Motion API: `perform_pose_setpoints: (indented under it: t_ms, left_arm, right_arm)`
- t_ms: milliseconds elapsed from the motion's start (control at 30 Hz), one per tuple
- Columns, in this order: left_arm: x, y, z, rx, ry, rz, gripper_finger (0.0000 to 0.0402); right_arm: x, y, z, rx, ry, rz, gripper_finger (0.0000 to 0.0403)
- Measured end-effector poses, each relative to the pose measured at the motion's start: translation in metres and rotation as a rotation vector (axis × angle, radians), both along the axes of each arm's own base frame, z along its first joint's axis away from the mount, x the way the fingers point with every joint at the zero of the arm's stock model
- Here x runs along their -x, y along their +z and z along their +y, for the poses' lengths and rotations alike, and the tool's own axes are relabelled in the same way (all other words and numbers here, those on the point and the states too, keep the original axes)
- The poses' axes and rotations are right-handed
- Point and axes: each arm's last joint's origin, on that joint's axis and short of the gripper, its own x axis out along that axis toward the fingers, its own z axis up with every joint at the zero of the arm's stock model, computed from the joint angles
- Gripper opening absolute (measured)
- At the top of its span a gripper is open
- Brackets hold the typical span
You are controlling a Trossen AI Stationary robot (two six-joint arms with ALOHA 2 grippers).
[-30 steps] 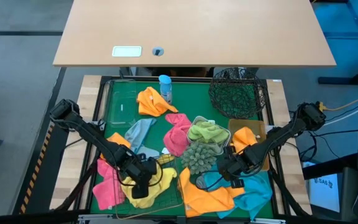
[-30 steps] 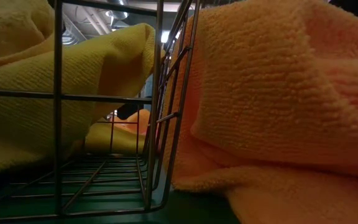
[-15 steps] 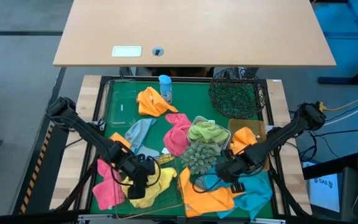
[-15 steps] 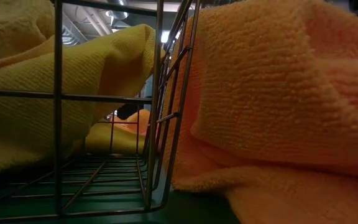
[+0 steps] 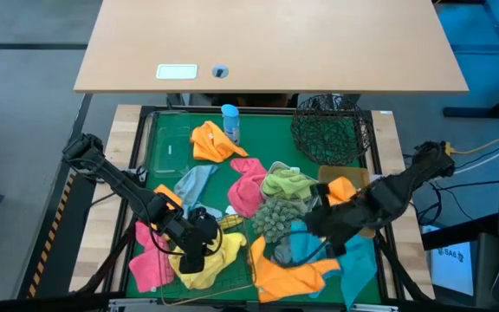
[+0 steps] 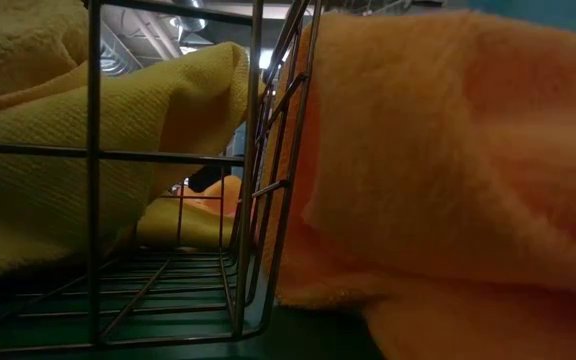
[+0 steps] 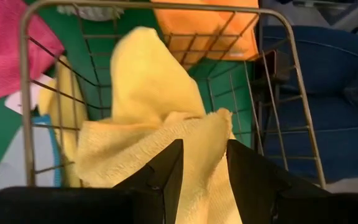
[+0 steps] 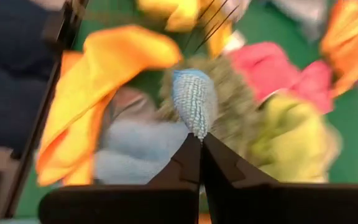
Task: Sort microfiber towel by color & place in baskets
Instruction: Put the blue microfiber cloth into the black basket
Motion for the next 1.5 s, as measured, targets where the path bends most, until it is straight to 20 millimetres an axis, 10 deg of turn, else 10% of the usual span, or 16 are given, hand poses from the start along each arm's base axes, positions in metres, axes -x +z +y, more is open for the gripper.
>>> perform_pose_setpoints:
  t_ms: [500, 1500]
  left_arm:
    - [0.000, 0.000, 0.000, -0.004, 0.002, -0.001, 0.0118]
    - [-0.001, 0.000, 0.002, -0.061, 0.049, -0.037, 0.0118]
  right_arm:
    - [0.002, 0.092, -0.090, 0.152, -0.178, -0.227, 0.0002]
    - [0.101, 0.139, -0.311, 0.562, -1.221, -0.173, 0.0002]
